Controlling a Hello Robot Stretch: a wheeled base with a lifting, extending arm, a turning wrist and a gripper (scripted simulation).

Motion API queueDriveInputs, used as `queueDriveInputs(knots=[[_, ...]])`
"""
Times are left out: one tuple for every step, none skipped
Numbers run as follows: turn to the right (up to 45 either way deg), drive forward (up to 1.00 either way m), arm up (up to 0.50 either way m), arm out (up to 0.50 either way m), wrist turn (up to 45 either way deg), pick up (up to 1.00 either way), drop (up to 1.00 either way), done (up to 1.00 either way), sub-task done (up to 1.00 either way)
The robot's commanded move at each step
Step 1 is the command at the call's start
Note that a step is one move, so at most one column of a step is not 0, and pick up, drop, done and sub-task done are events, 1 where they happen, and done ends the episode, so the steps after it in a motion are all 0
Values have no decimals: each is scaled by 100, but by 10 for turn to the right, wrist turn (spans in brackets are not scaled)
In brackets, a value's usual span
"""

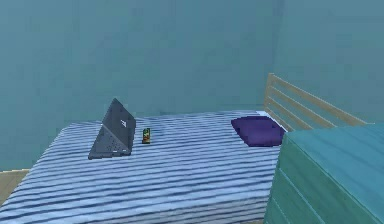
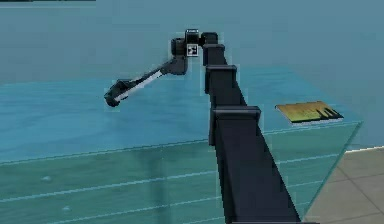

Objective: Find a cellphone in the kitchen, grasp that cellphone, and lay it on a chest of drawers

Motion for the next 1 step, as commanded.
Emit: queueDriveInputs(knots=[[0,0,0,0,450,0,0,0,0]])
